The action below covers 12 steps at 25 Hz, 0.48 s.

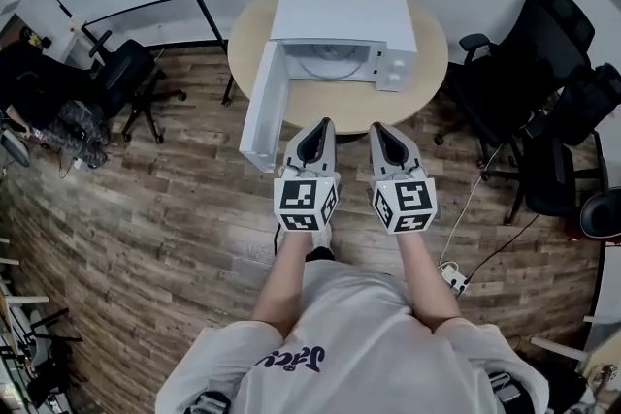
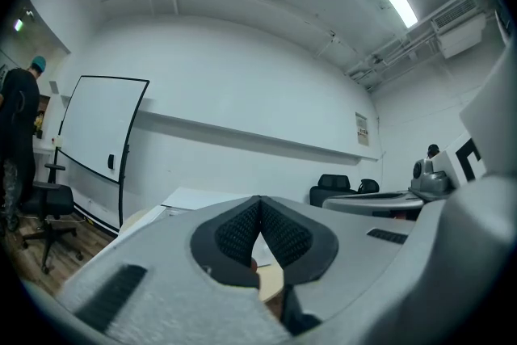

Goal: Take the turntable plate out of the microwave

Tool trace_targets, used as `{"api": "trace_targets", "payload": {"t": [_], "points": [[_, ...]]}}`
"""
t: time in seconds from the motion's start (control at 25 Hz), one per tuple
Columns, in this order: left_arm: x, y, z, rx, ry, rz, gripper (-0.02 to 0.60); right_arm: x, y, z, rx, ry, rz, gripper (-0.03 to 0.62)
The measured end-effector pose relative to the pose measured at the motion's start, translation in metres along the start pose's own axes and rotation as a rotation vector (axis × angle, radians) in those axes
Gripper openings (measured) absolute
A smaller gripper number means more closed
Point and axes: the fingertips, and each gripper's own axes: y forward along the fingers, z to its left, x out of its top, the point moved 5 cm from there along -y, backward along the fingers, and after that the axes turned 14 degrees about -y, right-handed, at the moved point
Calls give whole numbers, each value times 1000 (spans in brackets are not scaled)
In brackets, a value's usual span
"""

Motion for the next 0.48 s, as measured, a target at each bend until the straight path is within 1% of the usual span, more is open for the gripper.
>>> {"api": "trace_targets", "payload": {"t": [0.16,0.32,0.4,0.48], "points": [[8,23,30,-24,10,13,12,-1,39,-1,-47,-5,28,15],[5,37,56,-53,34,26,12,-7,67,3,-72,-26,57,15],[1,45,67,-69,10,40,14,-11,77,5,-83,-32,73,15],[-6,55,75,-85,-41,70,14,-17,85,5,-87,-25,90,15]]}}
